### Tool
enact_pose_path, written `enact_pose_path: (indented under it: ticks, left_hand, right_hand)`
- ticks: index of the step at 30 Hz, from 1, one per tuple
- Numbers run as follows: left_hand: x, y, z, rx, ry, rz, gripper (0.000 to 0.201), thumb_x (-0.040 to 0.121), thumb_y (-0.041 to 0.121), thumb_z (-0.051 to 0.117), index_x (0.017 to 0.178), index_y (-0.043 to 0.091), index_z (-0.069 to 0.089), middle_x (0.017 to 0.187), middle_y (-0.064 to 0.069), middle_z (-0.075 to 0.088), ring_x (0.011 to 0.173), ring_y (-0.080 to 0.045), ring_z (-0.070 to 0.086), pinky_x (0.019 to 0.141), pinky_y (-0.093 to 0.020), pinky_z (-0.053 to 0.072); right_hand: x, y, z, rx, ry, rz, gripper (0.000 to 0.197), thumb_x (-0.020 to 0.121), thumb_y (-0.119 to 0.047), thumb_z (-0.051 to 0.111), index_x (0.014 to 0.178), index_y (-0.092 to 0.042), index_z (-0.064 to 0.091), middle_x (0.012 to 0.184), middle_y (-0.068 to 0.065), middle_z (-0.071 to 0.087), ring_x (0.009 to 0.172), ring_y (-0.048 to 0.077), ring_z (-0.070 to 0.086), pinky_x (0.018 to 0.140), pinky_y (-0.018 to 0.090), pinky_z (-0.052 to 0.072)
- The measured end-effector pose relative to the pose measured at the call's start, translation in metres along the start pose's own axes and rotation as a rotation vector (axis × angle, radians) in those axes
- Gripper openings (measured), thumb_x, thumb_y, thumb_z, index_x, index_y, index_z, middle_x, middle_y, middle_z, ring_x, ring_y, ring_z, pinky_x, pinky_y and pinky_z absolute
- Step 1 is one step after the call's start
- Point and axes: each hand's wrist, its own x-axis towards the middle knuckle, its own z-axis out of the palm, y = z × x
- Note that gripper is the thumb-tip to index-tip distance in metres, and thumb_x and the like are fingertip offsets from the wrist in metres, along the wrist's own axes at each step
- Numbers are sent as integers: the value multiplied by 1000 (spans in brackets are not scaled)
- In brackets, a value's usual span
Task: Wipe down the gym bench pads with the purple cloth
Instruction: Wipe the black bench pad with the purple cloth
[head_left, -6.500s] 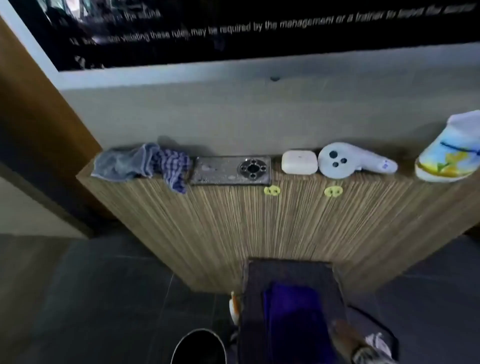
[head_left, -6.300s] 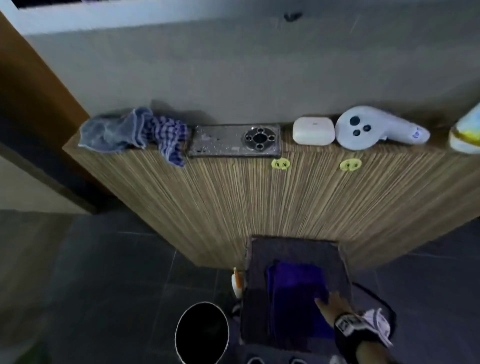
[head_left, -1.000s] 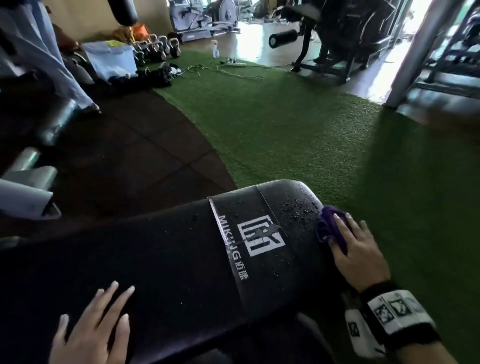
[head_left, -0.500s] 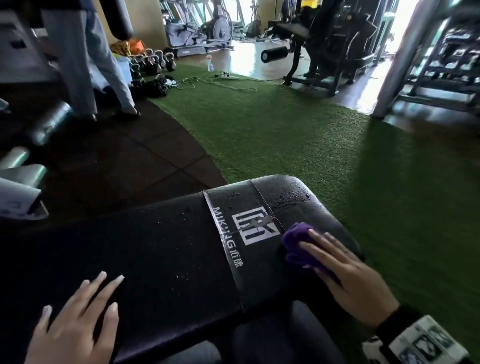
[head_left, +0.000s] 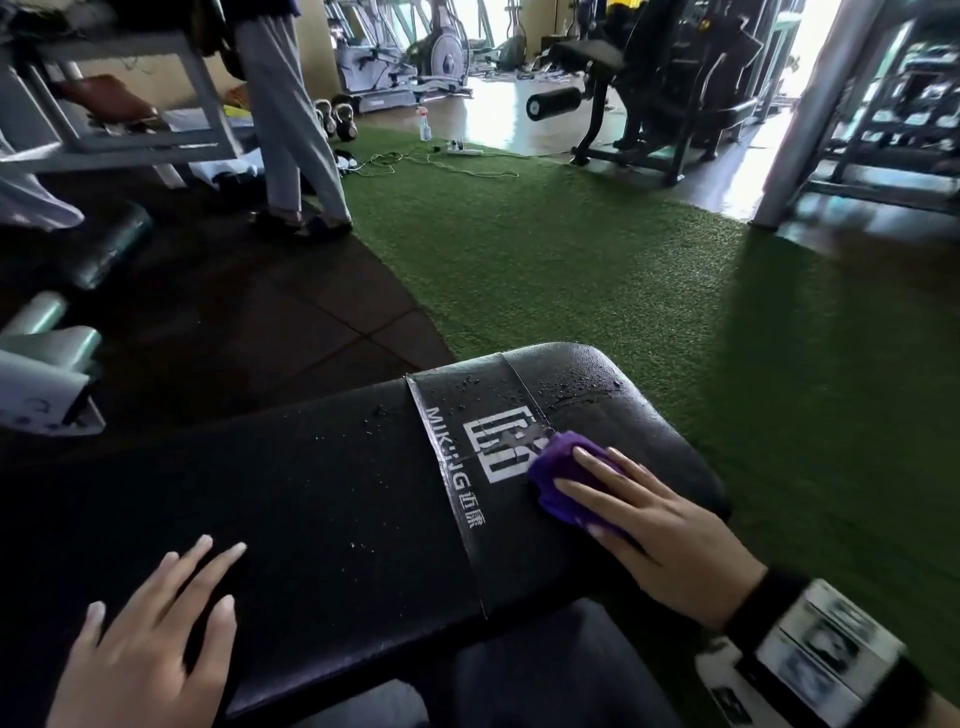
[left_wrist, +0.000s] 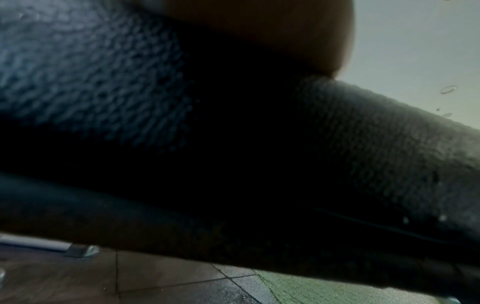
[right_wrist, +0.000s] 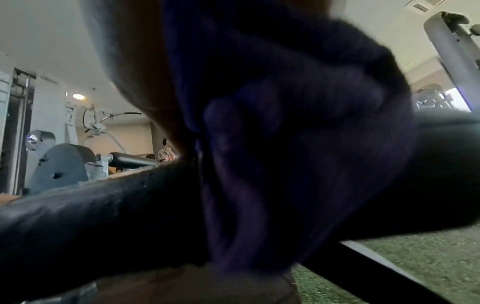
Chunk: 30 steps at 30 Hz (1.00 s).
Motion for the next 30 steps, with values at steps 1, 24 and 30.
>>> enact_pose_path:
  ticks: [1, 24, 30]
  left_hand:
    - [1, 0, 0, -2, 6, 4, 50, 88, 53, 26, 135, 50, 44, 144, 38, 24, 135, -13, 40, 107, -60, 25]
    - [2, 6, -5, -12, -8, -14, 52, 86, 53, 28, 132, 44, 51, 144, 15, 46, 135, -10, 36, 110, -58, 24]
    - [3, 5, -8, -24, -51, -27, 55, 84, 57, 26, 132, 46, 51, 145, 18, 43, 136, -8, 35, 112, -56, 23]
  right_hand:
    - [-12, 7, -3, 14, 7, -17, 45, 97, -46, 26, 139, -38, 39, 151, -12, 30, 140, 14, 27, 112, 28, 23]
    - [22, 44, -35, -18, -333, 86, 61, 85, -58, 10, 138, -36, -13, 151, -10, -18, 142, 14, -13, 111, 16, -11]
    - [95, 86, -29, -62, -360, 499, 65, 99, -21, 35, 148, -20, -9, 156, 13, -11, 138, 35, 26, 111, 33, 23]
